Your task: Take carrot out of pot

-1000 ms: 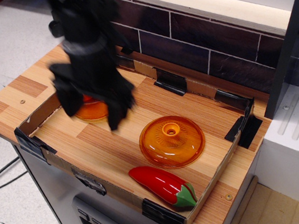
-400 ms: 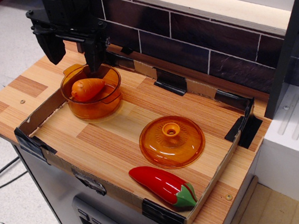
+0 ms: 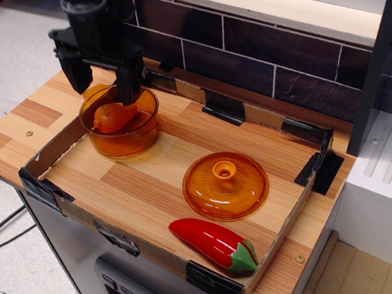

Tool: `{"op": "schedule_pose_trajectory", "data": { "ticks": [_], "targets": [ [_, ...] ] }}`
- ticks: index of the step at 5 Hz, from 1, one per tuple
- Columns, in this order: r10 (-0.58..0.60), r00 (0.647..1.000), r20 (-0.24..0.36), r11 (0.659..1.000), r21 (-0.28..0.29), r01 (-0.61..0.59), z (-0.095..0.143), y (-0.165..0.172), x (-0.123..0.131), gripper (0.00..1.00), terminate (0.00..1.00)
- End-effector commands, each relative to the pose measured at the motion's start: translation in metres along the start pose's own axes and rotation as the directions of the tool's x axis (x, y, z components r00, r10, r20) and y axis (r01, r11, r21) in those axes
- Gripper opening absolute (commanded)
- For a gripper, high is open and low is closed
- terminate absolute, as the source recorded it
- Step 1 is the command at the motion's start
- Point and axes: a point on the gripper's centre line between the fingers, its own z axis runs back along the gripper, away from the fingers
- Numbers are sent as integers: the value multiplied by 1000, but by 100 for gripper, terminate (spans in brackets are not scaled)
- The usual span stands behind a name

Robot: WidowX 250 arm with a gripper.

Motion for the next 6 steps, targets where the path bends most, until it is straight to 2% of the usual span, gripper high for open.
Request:
{"op": "schedule_pose_trajectory", "data": {
  "ticks": [1,3,5,6],
  "targets": [
    [-12,1000,-9,1000,-1,12,-7,-4,4,100,0],
    [-1,999,-42,1000,22,2,-26,-5,4,100,0],
    [6,999,-48,999,33,-5,-31,-6,4,100,0],
    [22,999,-37,999,35,-21,-27,-4,3,0,0]
  ]
}}
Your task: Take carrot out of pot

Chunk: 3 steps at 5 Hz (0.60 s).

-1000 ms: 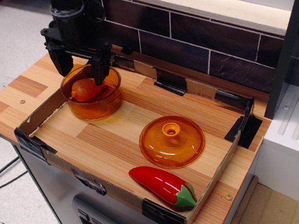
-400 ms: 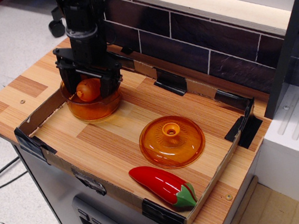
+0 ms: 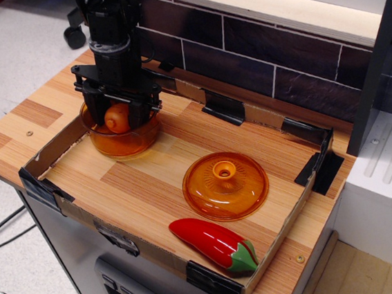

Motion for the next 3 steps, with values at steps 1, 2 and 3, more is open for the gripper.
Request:
{"op": "schedule_pose_trajectory", "data": {
  "ticks": [1,2,3],
  "targets": [
    [36,994,100,999,2,-36,32,11,6,0,0],
    [54,984,171,998,12,-57,62,15,3,0,0],
    [60,975,213,998,-8,-59,90,12,-9,0,0]
  ]
}}
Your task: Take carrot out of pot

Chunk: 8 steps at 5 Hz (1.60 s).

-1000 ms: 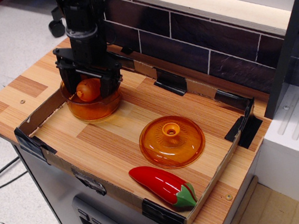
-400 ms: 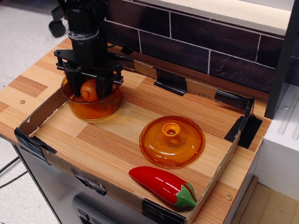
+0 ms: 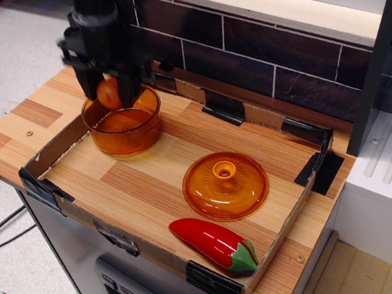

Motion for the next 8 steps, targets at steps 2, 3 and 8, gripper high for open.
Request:
{"op": "schedule_pose_trajectory", "data": {
  "ticks": [2,3,8],
  "targets": [
    [-187,982,-7,980,-68,186,34,-28,-65,0,0],
    [-251,966,-61,967,-68,247,16,-41,-89,0,0],
    [-237,961,-140,970,-87,227,-23,-47,-99,100,0]
  ]
}}
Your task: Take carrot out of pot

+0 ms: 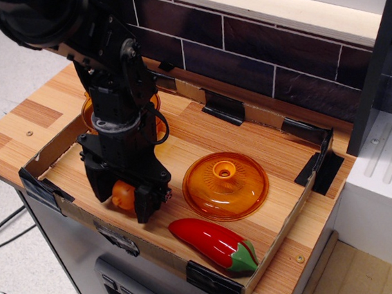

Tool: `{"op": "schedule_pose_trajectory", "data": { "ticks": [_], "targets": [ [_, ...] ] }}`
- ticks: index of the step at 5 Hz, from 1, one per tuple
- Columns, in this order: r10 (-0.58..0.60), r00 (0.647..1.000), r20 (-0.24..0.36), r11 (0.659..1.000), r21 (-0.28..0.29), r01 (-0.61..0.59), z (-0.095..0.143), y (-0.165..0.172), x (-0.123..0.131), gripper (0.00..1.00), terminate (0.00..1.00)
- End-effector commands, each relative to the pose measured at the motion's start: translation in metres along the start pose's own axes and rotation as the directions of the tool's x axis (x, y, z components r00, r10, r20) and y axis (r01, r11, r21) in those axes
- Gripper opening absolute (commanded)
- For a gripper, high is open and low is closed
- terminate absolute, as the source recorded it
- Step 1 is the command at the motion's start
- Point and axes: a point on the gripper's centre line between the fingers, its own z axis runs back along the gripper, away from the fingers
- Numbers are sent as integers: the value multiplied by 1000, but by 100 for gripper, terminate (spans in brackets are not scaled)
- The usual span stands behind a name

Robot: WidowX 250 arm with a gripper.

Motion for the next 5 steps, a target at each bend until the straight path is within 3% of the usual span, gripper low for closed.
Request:
{"op": "schedule_pose_trajectory", "data": {
  "ticks": [1,2,3,4,5],
  "targets": [
    [54,996,71,997,-50,-50,51,15,0,100,0],
    [133,983,128,988,-90,-122,87,17,3,100,0],
    [170,966,192,985,-27,-168,118,19,5,100,0],
    [170,966,192,985,-27,-168,118,19,5,100,0],
    [170,966,192,985,-27,-168,118,19,5,100,100]
  ]
}}
